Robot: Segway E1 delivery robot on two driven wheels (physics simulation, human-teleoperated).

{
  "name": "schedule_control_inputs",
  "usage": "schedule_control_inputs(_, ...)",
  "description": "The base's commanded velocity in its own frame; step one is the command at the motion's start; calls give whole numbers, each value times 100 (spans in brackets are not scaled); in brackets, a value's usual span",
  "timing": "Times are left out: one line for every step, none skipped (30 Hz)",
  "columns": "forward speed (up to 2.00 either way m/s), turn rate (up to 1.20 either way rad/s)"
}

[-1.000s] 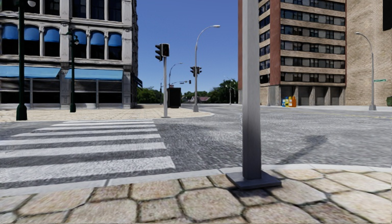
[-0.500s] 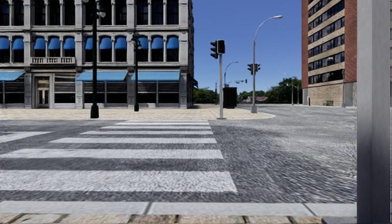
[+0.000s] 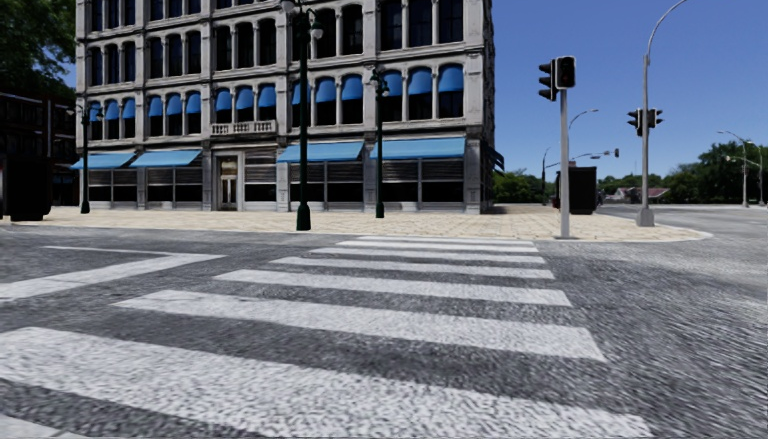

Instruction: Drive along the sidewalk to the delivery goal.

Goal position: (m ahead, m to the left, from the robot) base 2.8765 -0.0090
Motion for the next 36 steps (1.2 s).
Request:
schedule_control_inputs(125,71)
schedule_control_inputs(122,71)
schedule_control_inputs(120,71)
schedule_control_inputs(120,71)
schedule_control_inputs(120,71)
schedule_control_inputs(120,72)
schedule_control_inputs(120,71)
schedule_control_inputs(119,61)
schedule_control_inputs(119,61)
schedule_control_inputs(119,55)
schedule_control_inputs(119,42)
schedule_control_inputs(119,0)
schedule_control_inputs(119,0)
schedule_control_inputs(119,0)
schedule_control_inputs(119,0)
schedule_control_inputs(119,0)
schedule_control_inputs(119,0)
schedule_control_inputs(119,0)
schedule_control_inputs(119,0)
schedule_control_inputs(118,0)
schedule_control_inputs(118,0)
schedule_control_inputs(117,-19)
schedule_control_inputs(116,-31)
schedule_control_inputs(116,-35)
schedule_control_inputs(116,-35)
schedule_control_inputs(115,-36)
schedule_control_inputs(115,-43)
schedule_control_inputs(115,-50)
schedule_control_inputs(115,-60)
schedule_control_inputs(115,-60)
schedule_control_inputs(114,-68)
schedule_control_inputs(114,-70)
schedule_control_inputs(114,-71)
schedule_control_inputs(114,-71)
schedule_control_inputs(114,-71)
schedule_control_inputs(114,-71)
